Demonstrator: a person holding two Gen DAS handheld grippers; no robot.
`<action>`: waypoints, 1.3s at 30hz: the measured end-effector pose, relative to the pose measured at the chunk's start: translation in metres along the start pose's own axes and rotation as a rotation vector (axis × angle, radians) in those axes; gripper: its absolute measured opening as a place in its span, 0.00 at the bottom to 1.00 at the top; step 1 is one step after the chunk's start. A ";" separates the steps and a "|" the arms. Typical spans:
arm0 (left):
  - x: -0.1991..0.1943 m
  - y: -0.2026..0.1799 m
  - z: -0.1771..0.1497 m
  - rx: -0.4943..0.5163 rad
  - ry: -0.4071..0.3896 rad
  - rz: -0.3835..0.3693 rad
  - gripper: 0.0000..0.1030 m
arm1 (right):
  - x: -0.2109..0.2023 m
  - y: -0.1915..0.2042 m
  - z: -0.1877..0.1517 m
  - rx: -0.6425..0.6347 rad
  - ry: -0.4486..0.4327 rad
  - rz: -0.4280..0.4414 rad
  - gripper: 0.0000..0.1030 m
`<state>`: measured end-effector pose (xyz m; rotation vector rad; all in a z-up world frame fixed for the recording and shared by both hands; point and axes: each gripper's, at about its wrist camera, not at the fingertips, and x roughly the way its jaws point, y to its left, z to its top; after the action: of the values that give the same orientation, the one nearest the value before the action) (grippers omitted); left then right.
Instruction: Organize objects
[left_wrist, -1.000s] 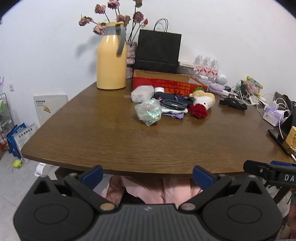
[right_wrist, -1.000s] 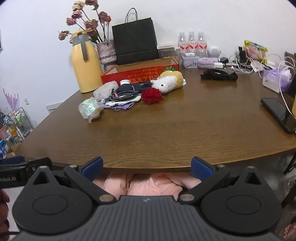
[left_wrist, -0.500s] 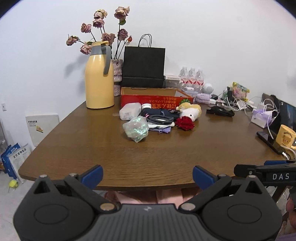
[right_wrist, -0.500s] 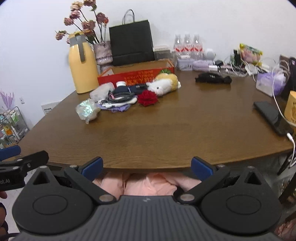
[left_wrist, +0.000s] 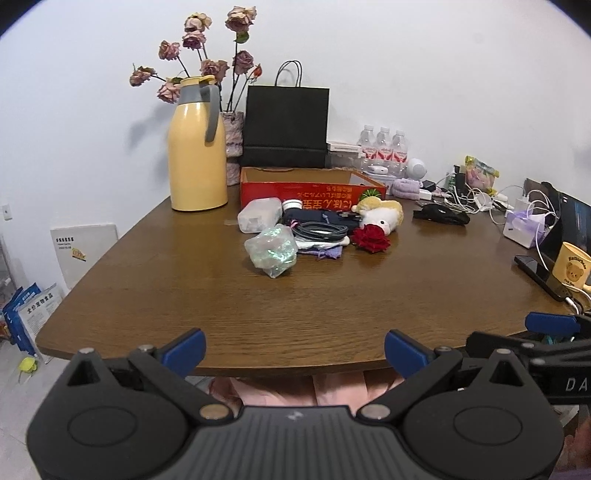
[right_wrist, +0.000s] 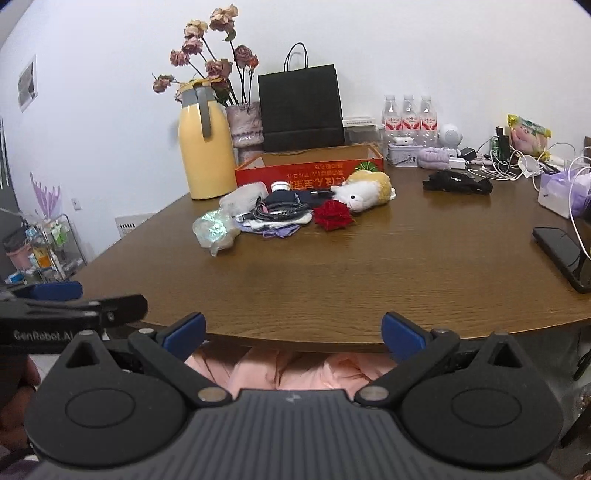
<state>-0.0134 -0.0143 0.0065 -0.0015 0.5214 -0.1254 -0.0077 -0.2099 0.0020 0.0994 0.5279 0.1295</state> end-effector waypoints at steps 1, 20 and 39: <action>0.000 0.000 0.000 0.000 -0.002 0.008 1.00 | 0.002 -0.002 0.002 0.004 0.014 -0.009 1.00; 0.000 0.009 0.001 -0.009 -0.004 0.079 1.00 | 0.016 -0.017 0.005 0.015 0.057 -0.099 1.00; 0.002 0.009 0.000 -0.012 -0.029 0.107 1.00 | 0.020 -0.015 0.006 -0.062 0.045 -0.152 1.00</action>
<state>-0.0106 -0.0059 0.0047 0.0128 0.4923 -0.0173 0.0136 -0.2223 -0.0050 -0.0039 0.5735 0.0000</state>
